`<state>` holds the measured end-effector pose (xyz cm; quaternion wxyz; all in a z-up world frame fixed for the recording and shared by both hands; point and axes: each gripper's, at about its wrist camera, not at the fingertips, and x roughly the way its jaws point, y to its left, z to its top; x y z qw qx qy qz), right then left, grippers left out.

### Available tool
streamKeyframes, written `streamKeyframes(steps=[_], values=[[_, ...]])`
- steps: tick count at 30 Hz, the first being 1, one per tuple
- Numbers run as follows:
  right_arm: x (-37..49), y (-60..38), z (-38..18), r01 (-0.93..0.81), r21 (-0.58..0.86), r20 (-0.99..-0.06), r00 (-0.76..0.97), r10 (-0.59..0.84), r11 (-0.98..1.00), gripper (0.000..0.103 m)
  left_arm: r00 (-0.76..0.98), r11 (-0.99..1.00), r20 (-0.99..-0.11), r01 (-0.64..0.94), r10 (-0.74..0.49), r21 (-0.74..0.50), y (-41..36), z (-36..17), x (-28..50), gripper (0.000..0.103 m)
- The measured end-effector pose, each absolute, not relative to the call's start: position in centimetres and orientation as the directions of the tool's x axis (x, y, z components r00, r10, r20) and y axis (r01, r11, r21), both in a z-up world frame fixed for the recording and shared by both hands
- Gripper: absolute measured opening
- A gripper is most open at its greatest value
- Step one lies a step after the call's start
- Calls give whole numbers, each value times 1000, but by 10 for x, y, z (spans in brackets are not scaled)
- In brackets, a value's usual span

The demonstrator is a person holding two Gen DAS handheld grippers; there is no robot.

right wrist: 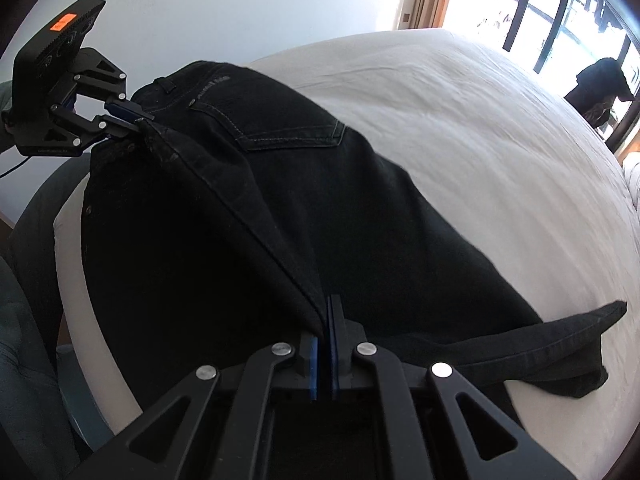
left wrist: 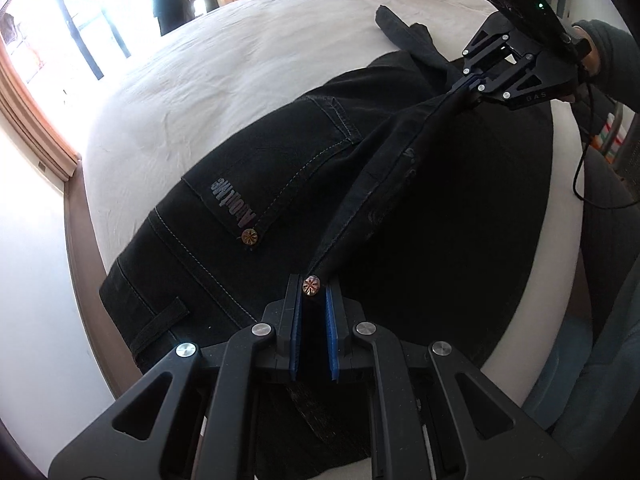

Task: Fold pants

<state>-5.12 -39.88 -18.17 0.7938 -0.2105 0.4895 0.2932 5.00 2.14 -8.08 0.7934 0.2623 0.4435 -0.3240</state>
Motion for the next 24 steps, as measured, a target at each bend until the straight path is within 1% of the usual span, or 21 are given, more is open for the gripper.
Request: streamKeyframes(steps=[4, 9, 14, 20, 24], values=[[-71, -392, -196, -657, -49, -904, 349, 246, 752, 5, 387, 635, -881, 760, -272, 137, 16, -86, 23, 9], [-78, -383, -200, -650, -113, -901, 385, 198, 751, 5, 409, 577, -884, 787, -226, 217, 8, -100, 5, 9], [-91, -363, -213, -668, -212, -898, 420, 127, 714, 5, 387, 546, -891, 811, -236, 208, 11, -106, 4, 9], [-107, -352, -227, -648, -248, -891, 444, 93, 720, 5, 392, 472, -890, 846, -231, 250, 4, -109, -8, 9], [-115, -347, -229, -632, -277, -881, 468, 72, 723, 5, 380, 442, -893, 862, -240, 248, 1, -106, -10, 9]])
